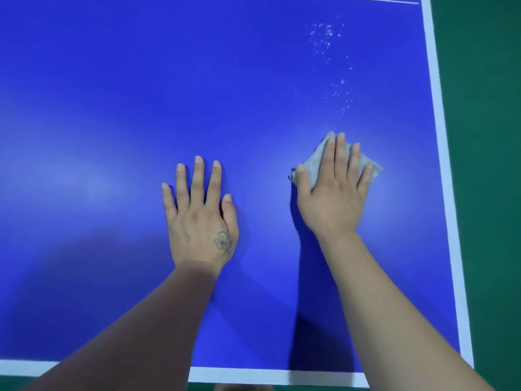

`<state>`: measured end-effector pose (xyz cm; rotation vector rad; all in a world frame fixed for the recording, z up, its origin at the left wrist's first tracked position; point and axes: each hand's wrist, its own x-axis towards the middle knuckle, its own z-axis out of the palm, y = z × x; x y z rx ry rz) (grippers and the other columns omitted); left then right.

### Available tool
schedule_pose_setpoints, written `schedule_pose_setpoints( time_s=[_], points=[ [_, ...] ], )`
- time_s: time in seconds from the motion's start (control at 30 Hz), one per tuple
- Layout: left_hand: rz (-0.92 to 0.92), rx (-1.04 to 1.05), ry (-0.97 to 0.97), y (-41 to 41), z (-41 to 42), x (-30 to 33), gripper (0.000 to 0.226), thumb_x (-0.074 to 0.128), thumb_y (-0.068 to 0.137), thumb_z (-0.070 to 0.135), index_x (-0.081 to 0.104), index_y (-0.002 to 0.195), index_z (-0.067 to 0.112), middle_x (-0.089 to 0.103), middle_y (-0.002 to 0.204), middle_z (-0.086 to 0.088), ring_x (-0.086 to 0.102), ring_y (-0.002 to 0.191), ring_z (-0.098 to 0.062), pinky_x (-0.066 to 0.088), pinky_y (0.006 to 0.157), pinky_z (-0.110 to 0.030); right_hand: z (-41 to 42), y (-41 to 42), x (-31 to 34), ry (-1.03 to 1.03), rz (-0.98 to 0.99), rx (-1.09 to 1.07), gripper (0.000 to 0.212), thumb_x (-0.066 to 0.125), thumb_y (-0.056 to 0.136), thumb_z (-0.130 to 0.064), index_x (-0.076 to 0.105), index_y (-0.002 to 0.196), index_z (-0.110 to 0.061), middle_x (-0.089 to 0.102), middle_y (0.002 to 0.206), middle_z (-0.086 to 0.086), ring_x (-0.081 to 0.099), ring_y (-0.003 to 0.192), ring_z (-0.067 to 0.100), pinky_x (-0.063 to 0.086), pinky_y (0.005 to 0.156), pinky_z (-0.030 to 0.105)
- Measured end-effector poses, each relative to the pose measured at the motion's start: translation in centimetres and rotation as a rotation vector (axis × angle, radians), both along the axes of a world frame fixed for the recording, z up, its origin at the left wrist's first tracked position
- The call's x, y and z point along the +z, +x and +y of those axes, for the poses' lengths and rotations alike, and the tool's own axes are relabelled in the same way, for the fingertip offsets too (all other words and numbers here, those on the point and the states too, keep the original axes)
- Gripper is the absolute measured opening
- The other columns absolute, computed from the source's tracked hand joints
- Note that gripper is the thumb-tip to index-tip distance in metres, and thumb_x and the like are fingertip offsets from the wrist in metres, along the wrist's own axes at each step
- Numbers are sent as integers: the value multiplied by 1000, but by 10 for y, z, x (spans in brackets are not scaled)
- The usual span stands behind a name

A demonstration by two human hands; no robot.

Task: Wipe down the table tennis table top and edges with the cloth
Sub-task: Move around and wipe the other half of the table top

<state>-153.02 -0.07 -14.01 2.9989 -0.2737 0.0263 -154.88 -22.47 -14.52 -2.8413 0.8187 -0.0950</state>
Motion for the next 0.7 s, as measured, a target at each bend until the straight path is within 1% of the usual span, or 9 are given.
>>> schedule_pose_setpoints(
  time_s=[0.1, 0.2, 0.33, 0.43, 0.47, 0.53, 0.63, 0.7],
  points=[
    [5, -4, -3, 0, 0, 1, 63, 20, 111, 45, 18, 171, 26, 12, 179, 1, 3, 166, -29, 9, 132, -59, 12, 43, -1, 6, 2, 14, 83, 22, 107, -66, 13, 172, -16, 9, 180, -1, 3, 167, 27, 3, 133, 58],
    [13, -3, -7, 0, -1, 2, 63, 22, 110, 44, 20, 171, 27, 13, 179, 2, 3, 166, -27, 9, 132, -59, 28, 61, 3, 5, 8, 67, 83, 23, 106, -65, 12, 172, -17, 7, 181, -2, 1, 167, 27, 1, 132, 58],
    [16, -1, -16, -3, -1, 5, 62, 25, 109, 44, 27, 169, 26, 19, 178, 1, 9, 166, -27, 11, 130, -62, 43, 30, 13, 30, 14, 224, 82, 33, 106, -63, 15, 172, -18, 9, 180, -4, 1, 167, 24, 4, 132, 57],
    [10, 90, -54, 7, -11, 11, 59, 36, 106, 40, 42, 162, 22, 36, 171, -3, 24, 161, -30, 15, 127, -68, 43, -7, 14, 44, 43, 328, 81, 36, 107, -61, 14, 173, -19, 7, 180, -6, -4, 167, 20, 4, 133, 55],
    [7, 117, -69, 15, -17, 13, 58, 39, 105, 39, 45, 160, 20, 39, 169, -4, 28, 159, -30, 16, 126, -69, 39, -17, 13, 49, 56, 345, 81, 36, 108, -61, 12, 173, -19, 5, 180, -6, -5, 167, 19, 4, 133, 55],
    [0, 97, -77, 34, -30, 16, 59, 41, 105, 38, 42, 161, 17, 36, 171, -4, 26, 160, -29, 14, 126, -69, 30, -28, 12, 46, 70, 326, 81, 35, 108, -62, 10, 173, -20, 3, 180, -7, -7, 166, 18, 3, 134, 53],
    [-7, 22, -43, 73, -47, 15, 63, 38, 109, 44, 32, 166, 18, 22, 176, -5, 13, 164, -29, 11, 129, -67, 13, -26, 11, 29, 77, 192, 82, 32, 107, -64, 9, 173, -20, 1, 181, -5, -7, 167, 19, 2, 135, 52],
    [-1, 20, -29, 99, -54, 14, 66, 33, 109, 49, 28, 168, 19, 19, 177, -5, 9, 165, -30, 10, 128, -68, 3, -20, 9, 26, 74, 116, 82, 30, 107, -64, 10, 173, -20, 2, 181, -3, -5, 167, 21, 3, 135, 52]
  ],
)
